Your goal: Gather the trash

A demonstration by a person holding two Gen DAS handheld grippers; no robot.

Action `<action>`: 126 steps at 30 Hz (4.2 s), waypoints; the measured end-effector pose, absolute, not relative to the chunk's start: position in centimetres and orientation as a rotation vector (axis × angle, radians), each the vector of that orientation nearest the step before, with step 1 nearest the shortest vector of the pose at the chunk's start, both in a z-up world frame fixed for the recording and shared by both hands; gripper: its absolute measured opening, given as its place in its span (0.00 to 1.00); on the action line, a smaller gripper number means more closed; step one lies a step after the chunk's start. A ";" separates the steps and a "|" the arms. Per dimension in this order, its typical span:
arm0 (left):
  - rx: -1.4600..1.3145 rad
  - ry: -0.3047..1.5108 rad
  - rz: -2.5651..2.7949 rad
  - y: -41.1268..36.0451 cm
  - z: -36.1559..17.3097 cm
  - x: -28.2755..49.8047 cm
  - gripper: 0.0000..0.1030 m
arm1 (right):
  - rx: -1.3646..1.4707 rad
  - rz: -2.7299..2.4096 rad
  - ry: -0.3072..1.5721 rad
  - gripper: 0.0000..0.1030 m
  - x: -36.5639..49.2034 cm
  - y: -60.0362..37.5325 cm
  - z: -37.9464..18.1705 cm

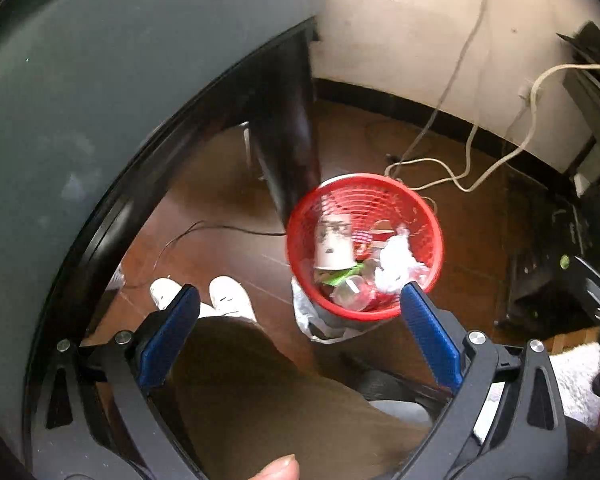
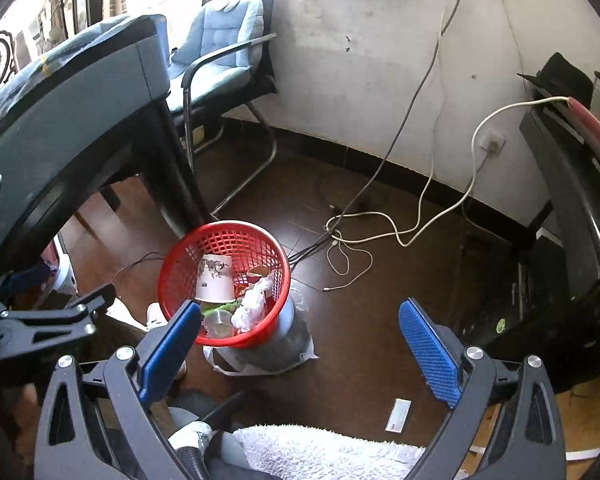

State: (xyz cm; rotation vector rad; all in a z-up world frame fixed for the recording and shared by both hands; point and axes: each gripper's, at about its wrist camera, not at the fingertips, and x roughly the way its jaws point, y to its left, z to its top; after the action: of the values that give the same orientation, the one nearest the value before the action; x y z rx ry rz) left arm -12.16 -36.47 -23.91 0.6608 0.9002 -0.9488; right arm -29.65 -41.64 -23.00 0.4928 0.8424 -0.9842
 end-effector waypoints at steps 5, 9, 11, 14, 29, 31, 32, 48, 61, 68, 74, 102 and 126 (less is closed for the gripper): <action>0.655 0.882 -0.921 -35.2 -23.2 -12.5 0.93 | 0.499 -0.987 0.830 0.94 -29.4 -41.6 -22.9; 0.644 0.855 -0.919 -34.3 -22.4 -13.1 0.93 | 0.486 -0.986 0.824 0.94 -29.4 -41.3 -22.9; 0.631 0.851 -0.917 -33.9 -22.2 -13.1 0.93 | 0.488 -0.992 0.817 0.94 -29.6 -41.4 -22.9; 0.618 0.844 -0.912 -33.5 -22.0 -13.1 0.93 | 0.484 -0.996 0.808 0.94 -29.6 -41.3 -22.8; 0.568 0.816 -0.922 -32.5 -20.9 -13.1 0.93 | 0.419 -0.976 0.800 0.94 -29.1 -40.6 -22.3; 0.568 0.816 -0.921 -32.5 -21.0 -13.2 0.93 | 0.407 -0.968 0.798 0.94 -29.0 -40.5 -22.2; 0.568 0.817 -0.921 -32.5 -21.0 -13.2 0.93 | 0.404 -0.967 0.797 0.94 -28.9 -40.4 -22.2; 0.572 0.807 -0.908 -32.6 -21.1 -13.2 0.93 | 0.409 -0.965 0.798 0.94 -29.0 -40.5 -22.3; 0.578 0.805 -0.901 -32.7 -21.1 -13.3 0.93 | 0.409 -0.966 0.797 0.94 -29.0 -40.5 -22.3; 0.579 0.805 -0.899 -32.6 -21.2 -13.1 0.93 | 0.409 -0.966 0.798 0.94 -28.9 -40.4 -22.3; 0.579 0.804 -0.900 -32.6 -21.2 -13.1 0.93 | 0.409 -0.966 0.798 0.94 -28.9 -40.4 -22.3; 0.581 0.804 -0.898 -32.5 -21.3 -13.0 0.93 | 0.410 -0.966 0.799 0.94 -28.9 -40.4 -22.3; 0.582 0.803 -0.896 -32.5 -21.3 -13.0 0.93 | 0.410 -0.965 0.800 0.94 -28.9 -40.5 -22.2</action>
State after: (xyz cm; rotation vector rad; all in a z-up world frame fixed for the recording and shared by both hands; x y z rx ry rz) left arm -12.96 -32.49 -21.28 0.5820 0.8028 -0.8963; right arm -28.90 -40.50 -22.23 0.4096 0.7997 -0.9650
